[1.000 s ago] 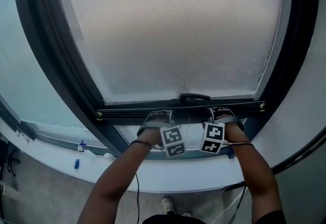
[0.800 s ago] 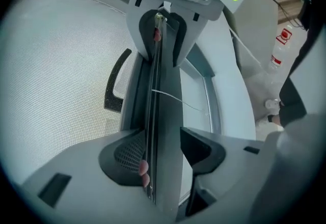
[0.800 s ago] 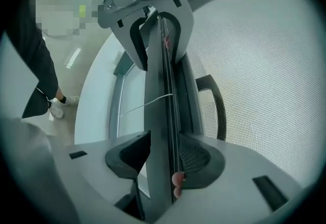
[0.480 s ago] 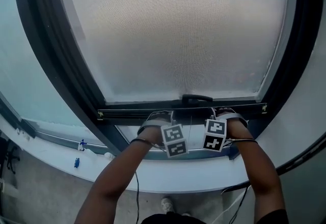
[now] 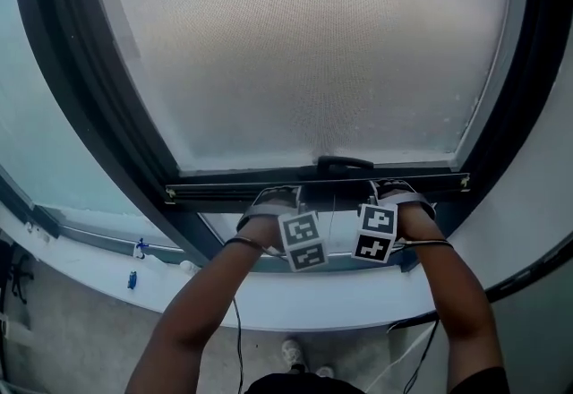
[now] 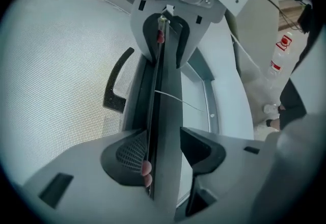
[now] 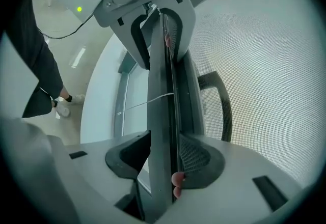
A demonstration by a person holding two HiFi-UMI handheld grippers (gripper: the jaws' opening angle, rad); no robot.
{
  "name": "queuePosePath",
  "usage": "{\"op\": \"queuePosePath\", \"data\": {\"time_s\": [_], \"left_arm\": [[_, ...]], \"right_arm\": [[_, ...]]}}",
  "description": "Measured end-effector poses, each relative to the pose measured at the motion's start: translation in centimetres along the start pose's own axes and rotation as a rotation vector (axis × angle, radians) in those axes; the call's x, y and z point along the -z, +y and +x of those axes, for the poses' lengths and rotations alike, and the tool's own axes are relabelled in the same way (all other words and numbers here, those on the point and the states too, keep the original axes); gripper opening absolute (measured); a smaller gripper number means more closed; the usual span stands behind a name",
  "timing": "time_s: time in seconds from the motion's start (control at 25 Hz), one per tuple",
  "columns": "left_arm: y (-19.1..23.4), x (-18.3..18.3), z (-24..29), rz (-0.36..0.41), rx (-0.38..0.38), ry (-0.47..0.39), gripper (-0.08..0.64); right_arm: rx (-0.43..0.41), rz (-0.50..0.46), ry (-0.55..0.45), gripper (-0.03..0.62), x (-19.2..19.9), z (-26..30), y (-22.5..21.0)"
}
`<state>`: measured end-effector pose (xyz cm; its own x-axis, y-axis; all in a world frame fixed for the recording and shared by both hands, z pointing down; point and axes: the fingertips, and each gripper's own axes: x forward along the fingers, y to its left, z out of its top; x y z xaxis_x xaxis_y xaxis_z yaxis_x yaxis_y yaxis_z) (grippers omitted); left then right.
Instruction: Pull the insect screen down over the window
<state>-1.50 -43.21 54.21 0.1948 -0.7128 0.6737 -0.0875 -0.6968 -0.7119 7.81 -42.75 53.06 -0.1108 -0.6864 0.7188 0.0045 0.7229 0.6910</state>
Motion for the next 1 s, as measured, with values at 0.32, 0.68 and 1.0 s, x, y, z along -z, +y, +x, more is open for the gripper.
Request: {"op": "queuePosePath", "data": {"time_s": [0.32, 0.68, 1.0], "left_arm": [[-0.4, 0.0, 0.1, -0.045, -0.081, -0.028, 0.202], [0.4, 0.1, 0.5, 0.022, -0.116, -0.006, 0.202], [-0.1, 0.0, -0.1, -0.009, -0.038, 0.004, 0.202]], "right_arm": [[0.062, -0.017, 0.013, 0.181, 0.0, 0.3, 0.5], [0.151, -0.007, -0.004, 0.181, 0.1, 0.7, -0.6], [0.068, -0.001, 0.0, 0.173, 0.0, 0.0, 0.0]]}}
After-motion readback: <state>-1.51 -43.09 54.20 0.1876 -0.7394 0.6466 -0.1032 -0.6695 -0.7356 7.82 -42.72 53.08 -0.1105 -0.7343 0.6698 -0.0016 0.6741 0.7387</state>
